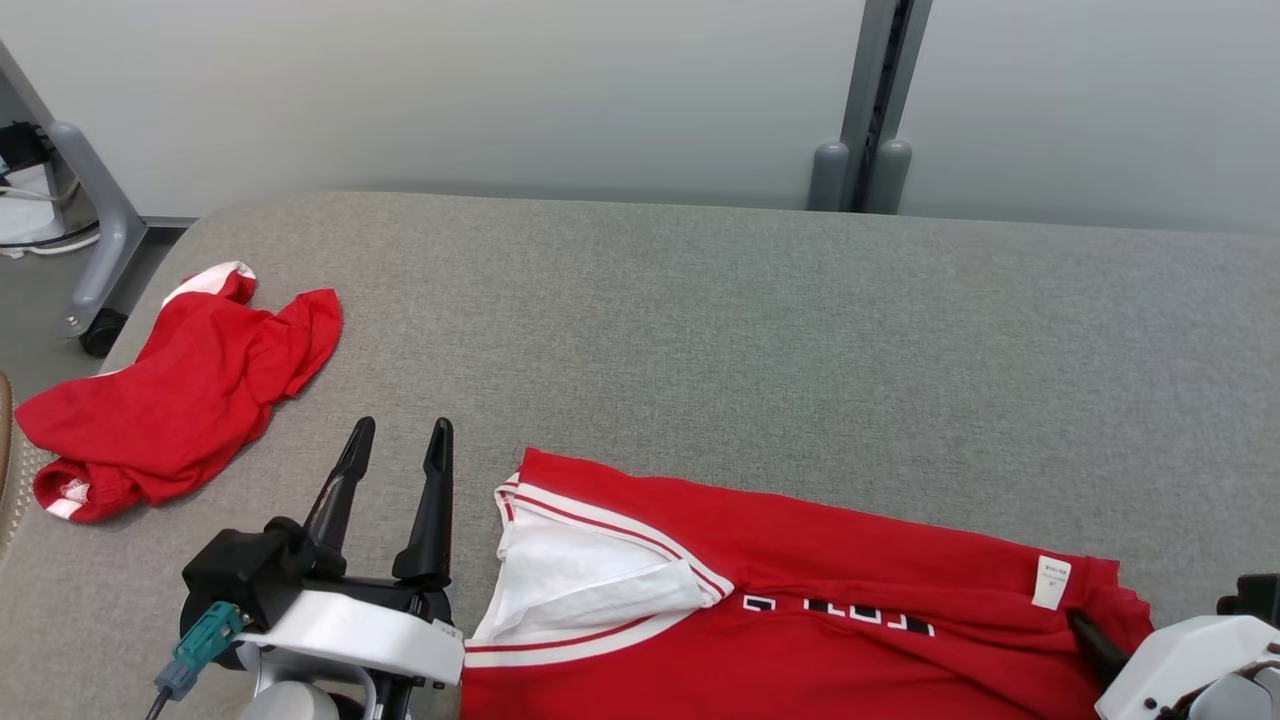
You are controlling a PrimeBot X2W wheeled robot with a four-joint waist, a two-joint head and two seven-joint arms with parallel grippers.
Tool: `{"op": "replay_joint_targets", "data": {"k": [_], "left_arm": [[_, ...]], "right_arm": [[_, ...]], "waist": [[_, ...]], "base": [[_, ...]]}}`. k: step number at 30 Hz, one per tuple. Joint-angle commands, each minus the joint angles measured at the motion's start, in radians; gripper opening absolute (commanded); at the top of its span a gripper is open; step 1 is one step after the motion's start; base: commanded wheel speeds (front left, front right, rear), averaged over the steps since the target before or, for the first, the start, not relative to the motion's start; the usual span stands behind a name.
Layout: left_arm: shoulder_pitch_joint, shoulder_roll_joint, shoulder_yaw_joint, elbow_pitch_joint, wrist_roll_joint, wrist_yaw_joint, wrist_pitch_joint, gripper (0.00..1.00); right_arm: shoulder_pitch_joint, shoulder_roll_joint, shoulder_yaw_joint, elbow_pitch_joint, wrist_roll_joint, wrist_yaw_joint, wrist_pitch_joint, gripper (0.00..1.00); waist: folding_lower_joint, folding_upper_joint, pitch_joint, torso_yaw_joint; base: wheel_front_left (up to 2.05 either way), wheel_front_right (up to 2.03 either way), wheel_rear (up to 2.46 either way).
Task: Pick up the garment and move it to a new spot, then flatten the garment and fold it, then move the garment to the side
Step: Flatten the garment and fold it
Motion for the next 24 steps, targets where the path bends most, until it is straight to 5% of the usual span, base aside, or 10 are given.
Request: {"op": "replay_joint_targets", "data": {"k": [1,2,11,24], "left_arm": [[-0.021,-0.001,0.001,0.004,0.002,-0.002,0.000,1.00],[-0.020,-0.001,0.000,0.005,0.001,-0.001,0.001,1.00],[0.001,0.000,-0.007,0.010,-0.006,0.007,0.004,1.00],[0.027,-0.008,-0.003,0.019,0.005,0.018,-0.001,1.00]], "right_arm": [[0.013,0.043,0.039,0.031,0.013,0.007,0.031,0.23],[0.014,0.043,0.045,0.035,0.019,0.007,0.031,0.00],[0.000,-0.007,0.059,0.016,0.080,0.005,-0.022,0.00],[-0.010,-0.222,-0.067,-0.028,0.042,0.004,-0.024,0.00]], "waist": [[0.0000,-0.0001,-0.005,0.009],[0.0000,-0.0001,-0.008,0.013],[0.0000,-0.0001,-0.038,0.024],[0.0000,-0.0001,-0.057,-0.013]], "base": [[0.00,0.00,0.00],[0.00,0.00,0.00],[0.00,0.00,0.00],[0.00,0.00,0.00]]}}
